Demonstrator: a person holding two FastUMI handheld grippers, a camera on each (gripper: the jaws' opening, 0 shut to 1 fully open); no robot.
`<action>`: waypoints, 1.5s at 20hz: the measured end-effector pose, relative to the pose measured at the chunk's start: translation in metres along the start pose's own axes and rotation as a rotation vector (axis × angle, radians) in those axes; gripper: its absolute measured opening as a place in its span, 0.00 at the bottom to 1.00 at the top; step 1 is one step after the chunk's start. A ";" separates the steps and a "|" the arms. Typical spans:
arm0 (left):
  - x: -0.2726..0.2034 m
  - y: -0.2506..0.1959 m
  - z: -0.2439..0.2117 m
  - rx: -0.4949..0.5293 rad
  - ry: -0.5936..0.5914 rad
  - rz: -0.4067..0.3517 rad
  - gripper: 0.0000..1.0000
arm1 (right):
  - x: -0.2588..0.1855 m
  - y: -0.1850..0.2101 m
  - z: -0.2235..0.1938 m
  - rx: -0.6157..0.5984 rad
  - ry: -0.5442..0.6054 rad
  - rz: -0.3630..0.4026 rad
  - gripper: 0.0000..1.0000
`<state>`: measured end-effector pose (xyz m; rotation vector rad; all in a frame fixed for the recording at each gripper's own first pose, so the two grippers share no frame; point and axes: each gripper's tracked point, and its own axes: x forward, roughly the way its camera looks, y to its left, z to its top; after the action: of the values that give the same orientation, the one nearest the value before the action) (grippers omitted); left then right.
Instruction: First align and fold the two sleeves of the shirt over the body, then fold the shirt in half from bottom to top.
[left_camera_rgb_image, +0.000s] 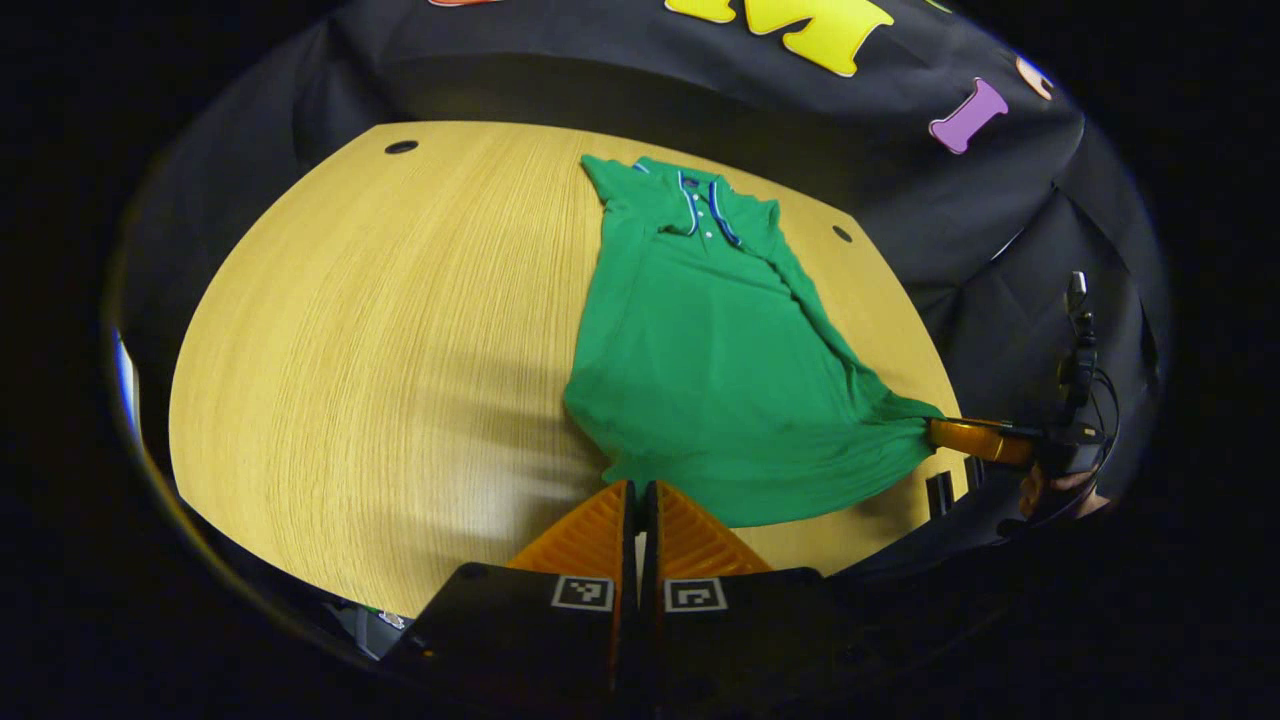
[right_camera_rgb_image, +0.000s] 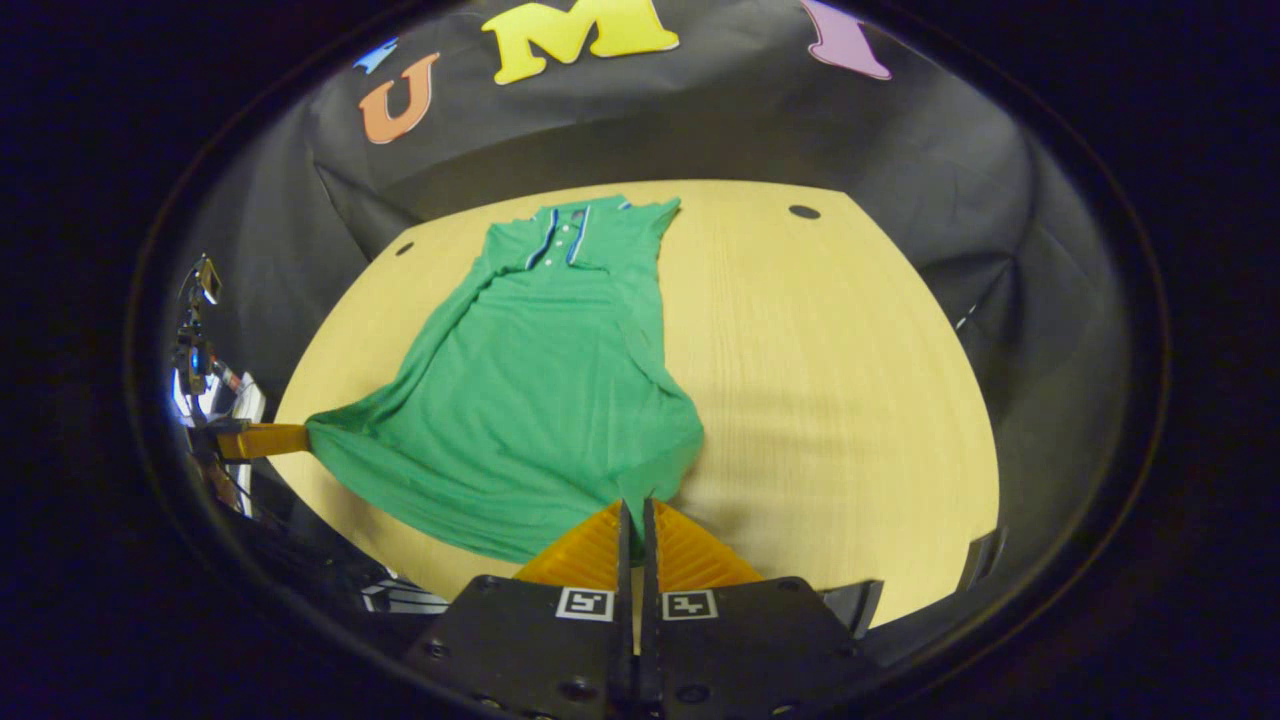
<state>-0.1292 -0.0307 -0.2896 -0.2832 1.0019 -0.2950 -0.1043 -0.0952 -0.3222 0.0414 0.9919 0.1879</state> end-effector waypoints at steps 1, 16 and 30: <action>0.000 -0.002 0.011 0.009 -0.020 0.000 0.06 | -0.002 0.000 0.013 0.004 -0.022 0.001 0.03; 0.039 -0.008 0.227 0.052 -0.315 -0.012 0.05 | 0.025 0.011 0.235 -0.034 -0.295 0.019 0.03; 0.136 0.044 0.325 0.033 -0.384 0.070 0.06 | 0.136 0.022 0.365 -0.045 -0.297 0.022 0.03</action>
<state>0.2227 -0.0092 -0.2462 -0.2623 0.6262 -0.1839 0.2695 -0.0310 -0.2325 0.0383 0.6916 0.2172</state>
